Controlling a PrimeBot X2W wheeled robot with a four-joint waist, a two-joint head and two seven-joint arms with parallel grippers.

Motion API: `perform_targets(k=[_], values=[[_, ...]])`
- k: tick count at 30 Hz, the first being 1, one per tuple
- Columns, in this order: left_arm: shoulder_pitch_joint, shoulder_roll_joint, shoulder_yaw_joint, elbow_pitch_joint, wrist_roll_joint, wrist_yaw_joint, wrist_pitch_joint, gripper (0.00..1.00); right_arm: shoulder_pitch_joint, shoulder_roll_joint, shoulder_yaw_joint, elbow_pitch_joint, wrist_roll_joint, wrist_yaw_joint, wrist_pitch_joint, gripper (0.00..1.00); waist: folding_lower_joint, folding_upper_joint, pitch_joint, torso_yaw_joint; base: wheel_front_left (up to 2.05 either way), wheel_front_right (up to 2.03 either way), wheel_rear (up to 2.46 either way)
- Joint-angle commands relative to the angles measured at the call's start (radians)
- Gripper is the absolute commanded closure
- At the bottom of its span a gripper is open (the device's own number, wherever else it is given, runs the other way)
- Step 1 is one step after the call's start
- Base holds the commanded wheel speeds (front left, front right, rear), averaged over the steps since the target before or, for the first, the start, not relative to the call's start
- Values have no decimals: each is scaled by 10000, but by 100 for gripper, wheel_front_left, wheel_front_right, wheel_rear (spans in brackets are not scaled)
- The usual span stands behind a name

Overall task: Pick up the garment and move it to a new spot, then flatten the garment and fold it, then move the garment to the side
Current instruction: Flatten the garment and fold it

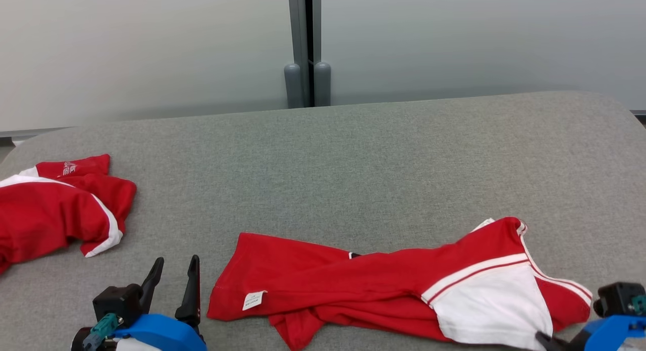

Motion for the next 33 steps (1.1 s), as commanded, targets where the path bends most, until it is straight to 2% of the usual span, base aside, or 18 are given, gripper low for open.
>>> perform_targets(k=[1,2,3,5,9,14,18,21,25,28,33], values=[[-146,11,-2,41,9,-29,-44,0,159,87,-99,64,-162,1,75,68,0,0,27,48,0,0,0],[-170,16,-9,82,10,-71,-48,0,200,239,-229,185,-327,1,110,10,0,0,47,82,0,0,0],[-205,18,-26,117,19,-98,-46,0,180,363,-353,307,-491,1,48,0,0,0,63,125,0,0,0],[-279,42,-56,196,31,-128,-35,0,28,545,-403,451,-741,1,-152,0,0,0,69,193,0,0,0],[-323,113,-68,284,22,-158,-35,0,-509,761,-170,21,-420,1,-1060,0,0,0,17,255,0,0,0],[-338,76,-104,297,-14,-147,-41,0,-1237,850,88,-542,11,1,-3094,0,0,0,-100,329,0,0,0],[-361,47,-147,289,-60,-168,-39,0,-1567,882,-25,107,-109,1,-4766,0,0,0,-152,413,0,0,0],[-353,67,-167,297,-75,-199,-29,0,-1682,988,-77,920,-367,1,-5435,0,0,0,-152,453,0,0,0],[-382,72,-240,263,-63,-190,24,0,-2013,991,-260,1963,-694,1,-5645,0,0,0,-176,479,0,0,0],[-399,118,-264,205,-51,-163,56,0,-2573,877,-420,2719,-1112,2,-5399,0,0,0,-149,455,0,0,0],[-555,93,-380,152,2,-243,135,0,-3922,746,-634,4248,-1626,1,-4365,0,0,0,10,511,0,0,0]])
